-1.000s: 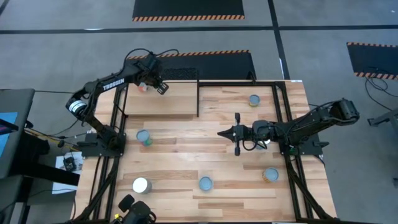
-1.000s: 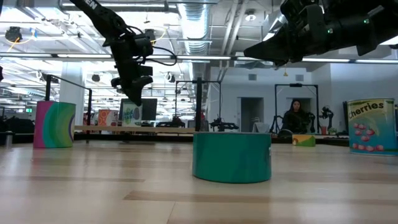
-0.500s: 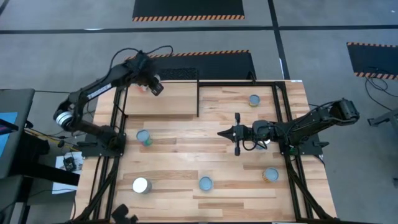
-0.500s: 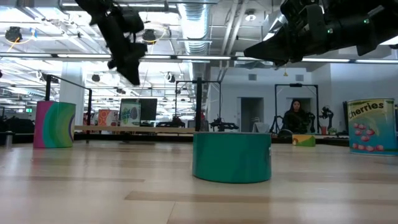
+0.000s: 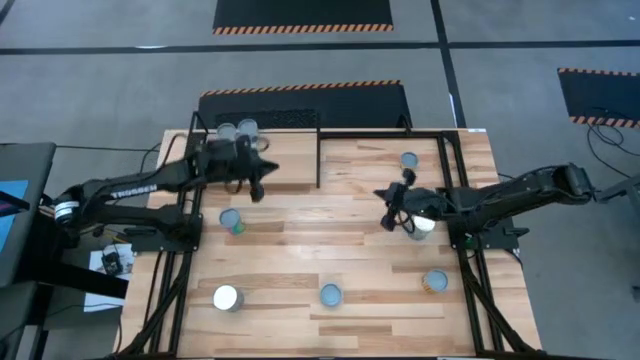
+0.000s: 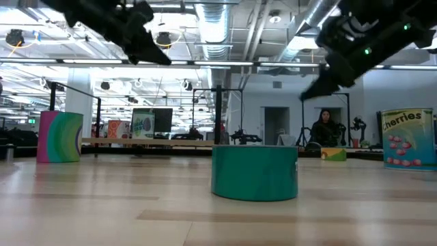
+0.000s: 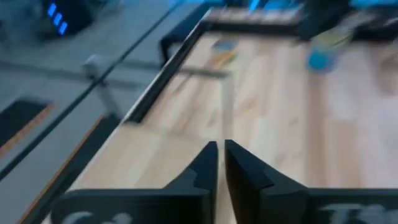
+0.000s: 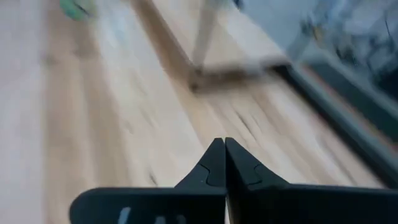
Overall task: Pick and place cans onto a shelf
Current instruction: Put the canned mushroom on the shelf
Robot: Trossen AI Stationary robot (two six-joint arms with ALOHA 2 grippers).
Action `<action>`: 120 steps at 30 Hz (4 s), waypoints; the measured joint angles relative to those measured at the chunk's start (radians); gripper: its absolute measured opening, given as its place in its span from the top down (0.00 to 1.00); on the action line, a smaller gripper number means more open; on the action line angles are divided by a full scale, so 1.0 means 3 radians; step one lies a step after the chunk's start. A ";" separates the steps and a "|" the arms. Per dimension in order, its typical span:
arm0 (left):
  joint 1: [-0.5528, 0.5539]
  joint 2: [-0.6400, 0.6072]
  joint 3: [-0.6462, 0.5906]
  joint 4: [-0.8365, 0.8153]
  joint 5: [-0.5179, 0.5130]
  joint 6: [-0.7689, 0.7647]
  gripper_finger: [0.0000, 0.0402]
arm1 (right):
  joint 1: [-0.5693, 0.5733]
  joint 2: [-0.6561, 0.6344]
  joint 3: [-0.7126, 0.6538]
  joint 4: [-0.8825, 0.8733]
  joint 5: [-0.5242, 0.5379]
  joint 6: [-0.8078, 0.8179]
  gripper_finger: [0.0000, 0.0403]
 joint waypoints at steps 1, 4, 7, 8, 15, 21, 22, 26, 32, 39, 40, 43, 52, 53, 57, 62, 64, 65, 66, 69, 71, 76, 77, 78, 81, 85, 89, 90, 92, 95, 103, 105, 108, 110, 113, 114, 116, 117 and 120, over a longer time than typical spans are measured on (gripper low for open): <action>-0.0096 -0.0063 -0.0127 0.0209 0.0000 -0.0046 0.98 | -0.0088 -0.0055 0.0000 -0.0200 -0.0001 0.0125 0.99; -0.0348 -0.0179 -0.0489 0.0895 -0.0014 -0.0202 0.99 | -0.0436 -0.0145 0.0000 -0.0665 -0.0020 0.0489 0.98; -0.0538 -0.0199 -0.0787 0.1471 -0.0013 -0.0317 0.99 | -0.0858 -0.0123 0.0000 -0.0922 -0.0150 0.0673 0.96; -0.0588 -0.0197 -0.0858 0.1606 -0.0015 -0.0347 0.99 | -0.0997 -0.0102 0.0000 -0.0941 -0.0170 0.0697 0.95; -0.0831 -0.0194 -0.1075 0.1939 -0.0165 -0.0376 0.99 | -0.1798 0.0165 0.0000 -0.0802 -0.0181 0.0727 0.80; -0.0851 -0.0194 -0.1075 0.1974 -0.0190 -0.0308 0.99 | -0.2187 0.0502 0.0000 -0.0583 -0.0233 0.0802 0.64; -0.0851 -0.0194 -0.1075 0.1975 -0.0190 -0.0308 0.99 | -0.2233 0.0568 0.0000 -0.0520 -0.0274 0.0805 0.61; -0.0852 -0.0194 -0.1075 0.1975 -0.0190 -0.0326 0.99 | -0.2349 0.0819 0.0000 -0.0297 -0.0312 0.0813 0.54; -0.0851 -0.0194 -0.1074 0.1974 -0.0190 -0.0326 0.99 | -0.2398 0.1125 0.0000 -0.0018 -0.0460 0.0813 0.52; -0.0851 -0.0194 -0.1074 0.1960 -0.0190 -0.0325 0.99 | -0.2398 0.1370 0.0013 0.0184 -0.0373 0.0731 0.61; -0.0851 -0.0194 -0.1074 0.1958 -0.0190 -0.0325 0.99 | -0.2398 0.1394 0.0013 0.0214 -0.0372 0.0700 0.63; -0.0851 -0.0194 -0.1074 0.1955 -0.0190 -0.0325 0.99 | -0.2398 0.1409 0.0013 0.0248 -0.0395 0.0655 0.72; -0.0851 -0.0194 -0.1073 0.1944 -0.0212 -0.0318 0.99 | -0.2055 0.1034 -0.0008 -0.0049 -0.0609 0.0498 0.97; -0.0851 -0.0194 -0.1073 0.1944 -0.0212 -0.0314 0.99 | -0.1969 0.0963 -0.0008 -0.0063 -0.0670 0.0498 0.98; -0.0851 -0.0194 -0.1073 0.1935 -0.0212 -0.0311 0.99 | -0.1459 0.0691 -0.0006 -0.0169 -0.0990 0.0591 0.96; -0.0851 -0.0194 -0.1071 0.1935 -0.0212 -0.0312 0.99 | -0.0487 0.0623 -0.0006 0.0179 -0.1044 0.0765 0.96; -0.0851 -0.0193 -0.1071 0.1935 -0.0212 -0.0312 0.99 | -0.0138 0.0727 -0.0003 0.0583 -0.1028 0.0777 0.97; -0.0851 -0.0193 -0.1071 0.1936 -0.0212 -0.0312 0.99 | 0.0006 0.0794 -0.0003 0.0781 -0.1000 0.0777 0.97; -0.0851 -0.0193 -0.1071 0.1937 -0.0212 -0.0312 0.99 | 0.0119 0.0874 0.0008 0.0956 -0.0981 0.0771 0.97; -0.0851 -0.0193 -0.1070 0.1938 -0.0212 -0.0313 0.99 | 0.0296 0.1211 0.0230 0.1132 -0.0954 0.0667 0.97; -0.0851 -0.0193 -0.1070 0.1936 -0.0212 -0.0313 0.99 | 0.0319 0.1489 0.0437 0.1103 -0.0947 0.0574 0.97; -0.0851 -0.0174 -0.1070 0.1915 -0.0212 -0.0316 0.99 | 0.0285 0.2192 0.1086 0.1055 -0.1034 0.0243 0.96; -0.0851 -0.0174 -0.1070 0.1917 -0.0212 -0.0330 0.99 | 0.0273 0.2311 0.1219 0.1020 -0.1056 0.0179 0.96; -0.0851 -0.0174 -0.1070 0.1921 -0.0212 -0.0331 0.99 | 0.0261 0.2426 0.1352 0.0970 -0.1067 0.0125 0.96; -0.0851 -0.0174 -0.1070 0.1920 -0.0210 -0.0345 0.99 | 0.0221 0.2712 0.1708 0.0767 -0.1074 0.0040 0.96; -0.0851 -0.0174 -0.1070 0.1920 -0.0210 -0.0346 0.99 | 0.0169 0.2997 0.2039 0.0679 -0.1152 -0.0037 0.96; -0.0851 -0.0174 -0.1070 0.1927 -0.0210 -0.0346 0.99 | 0.0128 0.3205 0.2289 0.0623 -0.1205 -0.0140 0.96; -0.0851 -0.0174 -0.1070 0.1926 -0.0210 -0.0346 0.99 | 0.0120 0.3248 0.2349 0.0637 -0.1211 -0.0178 0.96; -0.0854 -0.0174 -0.1070 0.1935 -0.0210 -0.0346 0.99 | 0.0111 0.3316 0.2435 0.0614 -0.1215 -0.0230 0.96; -0.0854 -0.0174 -0.1069 0.1939 -0.0210 -0.0347 0.99 | 0.0088 0.3328 0.2503 0.0622 -0.1218 -0.0374 0.96; -0.0855 -0.0175 -0.1069 0.1943 -0.0210 -0.0346 0.99 | -0.0008 0.3318 0.2508 0.0730 -0.1308 -0.0451 0.96; -0.0855 -0.0175 -0.1069 0.1942 -0.0210 -0.0346 0.99 | -0.0031 0.3318 0.2508 0.0705 -0.1358 -0.0452 0.96; -0.0855 -0.0175 -0.1069 0.1940 -0.0210 -0.0346 0.99 | -0.0033 0.3318 0.2508 0.0719 -0.1357 -0.0522 0.96; -0.0855 -0.0175 -0.1069 0.1941 -0.0210 -0.0345 0.99 | -0.0032 0.3318 0.2508 0.0741 -0.1365 -0.0559 0.96; -0.0855 -0.0175 -0.1069 0.1941 -0.0210 -0.0344 0.99 | -0.0062 0.3318 0.2508 0.0759 -0.1475 -0.0559 0.95; -0.0855 -0.0175 -0.1069 0.1941 -0.0210 -0.0344 0.99 | -0.0071 0.3318 0.2508 0.0740 -0.1498 -0.0561 0.95; -0.0855 -0.0175 -0.1069 0.1941 -0.0210 -0.0345 0.99 | -0.0081 0.3318 0.2508 0.0731 -0.1494 -0.0577 0.94; -0.0855 -0.0175 -0.1069 0.1941 -0.0210 -0.0344 0.99 | -0.0083 0.3318 0.2508 0.0746 -0.1492 -0.0610 0.94; -0.0855 -0.0175 -0.1069 0.1941 -0.0210 -0.0341 0.99 | -0.0065 0.3318 0.2508 0.0763 -0.1496 -0.0649 0.94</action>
